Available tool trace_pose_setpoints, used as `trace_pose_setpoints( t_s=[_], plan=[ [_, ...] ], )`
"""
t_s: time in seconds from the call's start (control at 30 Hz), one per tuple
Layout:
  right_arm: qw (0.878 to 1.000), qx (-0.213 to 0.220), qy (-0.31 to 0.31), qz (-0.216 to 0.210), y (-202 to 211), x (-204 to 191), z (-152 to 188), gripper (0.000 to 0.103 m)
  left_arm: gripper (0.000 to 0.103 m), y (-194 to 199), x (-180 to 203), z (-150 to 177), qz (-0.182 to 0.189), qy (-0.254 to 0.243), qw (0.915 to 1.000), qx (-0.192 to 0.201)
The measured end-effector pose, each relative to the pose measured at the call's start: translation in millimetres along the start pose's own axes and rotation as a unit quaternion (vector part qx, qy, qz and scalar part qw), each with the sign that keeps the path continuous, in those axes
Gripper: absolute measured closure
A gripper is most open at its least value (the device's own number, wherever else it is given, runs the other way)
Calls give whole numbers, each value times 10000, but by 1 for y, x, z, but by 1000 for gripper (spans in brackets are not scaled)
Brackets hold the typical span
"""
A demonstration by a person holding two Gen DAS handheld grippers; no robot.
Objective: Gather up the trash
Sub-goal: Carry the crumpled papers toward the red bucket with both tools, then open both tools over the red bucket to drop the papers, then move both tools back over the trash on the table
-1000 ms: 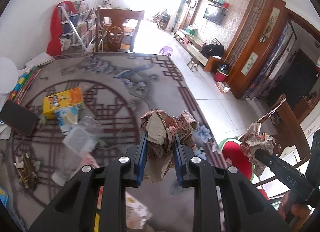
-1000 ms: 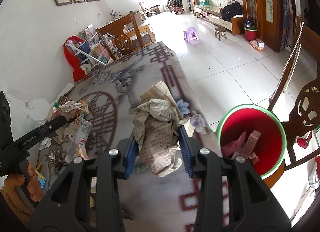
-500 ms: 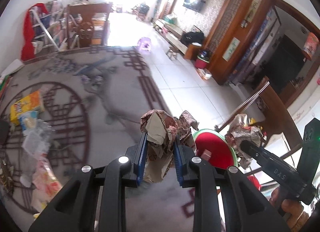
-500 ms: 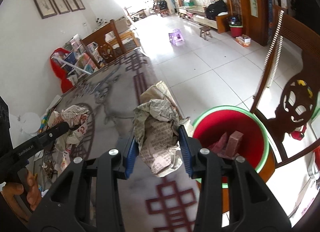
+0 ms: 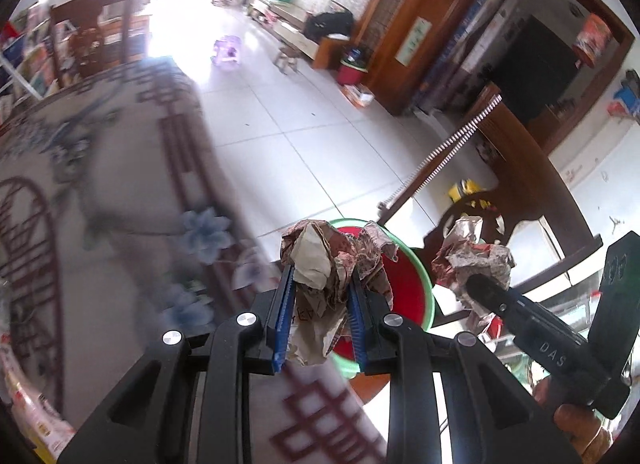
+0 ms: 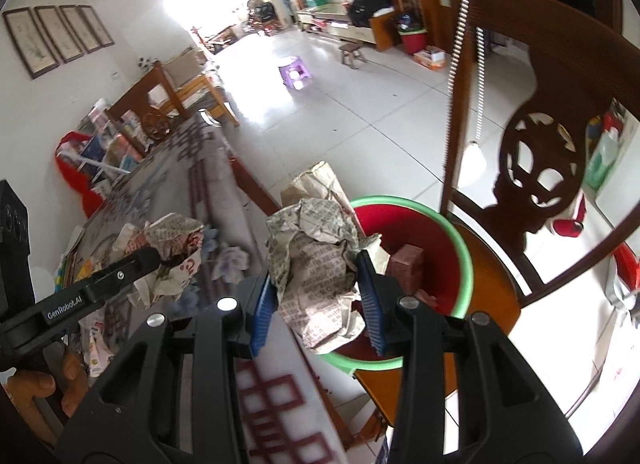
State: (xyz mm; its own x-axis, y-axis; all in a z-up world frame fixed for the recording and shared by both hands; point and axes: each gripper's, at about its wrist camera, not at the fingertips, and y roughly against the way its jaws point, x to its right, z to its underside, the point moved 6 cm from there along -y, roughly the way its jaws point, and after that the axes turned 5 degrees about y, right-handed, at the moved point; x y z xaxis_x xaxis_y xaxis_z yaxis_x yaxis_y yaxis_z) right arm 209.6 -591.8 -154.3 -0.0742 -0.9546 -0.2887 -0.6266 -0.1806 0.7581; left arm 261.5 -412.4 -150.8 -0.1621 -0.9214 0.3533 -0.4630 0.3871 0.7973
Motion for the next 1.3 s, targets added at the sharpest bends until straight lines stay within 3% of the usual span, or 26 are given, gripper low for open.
trace_pose_setpoints(
  t_s=[0.2,0.27,0.33,0.37,0.6,0.7,0.9,1.3],
  plan=[
    [9996,-81,-232,159,-4,27,2,64,78,-34,34,-1,198,-299,9989,-314],
    [9994,-113,-286,165,-6,33,1,63,68,-42,43,-1,284,-393,9980,-394],
    [9991,-132,-360,176,-9,38,1,60,32,-46,47,-3,242,-448,9980,-376],
    [9988,-127,-429,188,-9,41,1,56,30,-46,48,-5,228,-462,9982,-292],
    [9982,-129,-543,240,-12,43,-1,46,30,-37,39,-7,216,-391,9986,-280],
    [9986,-60,-463,263,-9,39,-6,41,30,-19,25,-8,159,-291,9994,-139],
    [9995,-34,-269,171,-9,22,-12,41,30,19,-5,-3,-90,-81,9996,244],
    [9984,-273,435,-249,-20,-55,1,40,30,90,-73,29,-653,397,9945,719]
  ],
)
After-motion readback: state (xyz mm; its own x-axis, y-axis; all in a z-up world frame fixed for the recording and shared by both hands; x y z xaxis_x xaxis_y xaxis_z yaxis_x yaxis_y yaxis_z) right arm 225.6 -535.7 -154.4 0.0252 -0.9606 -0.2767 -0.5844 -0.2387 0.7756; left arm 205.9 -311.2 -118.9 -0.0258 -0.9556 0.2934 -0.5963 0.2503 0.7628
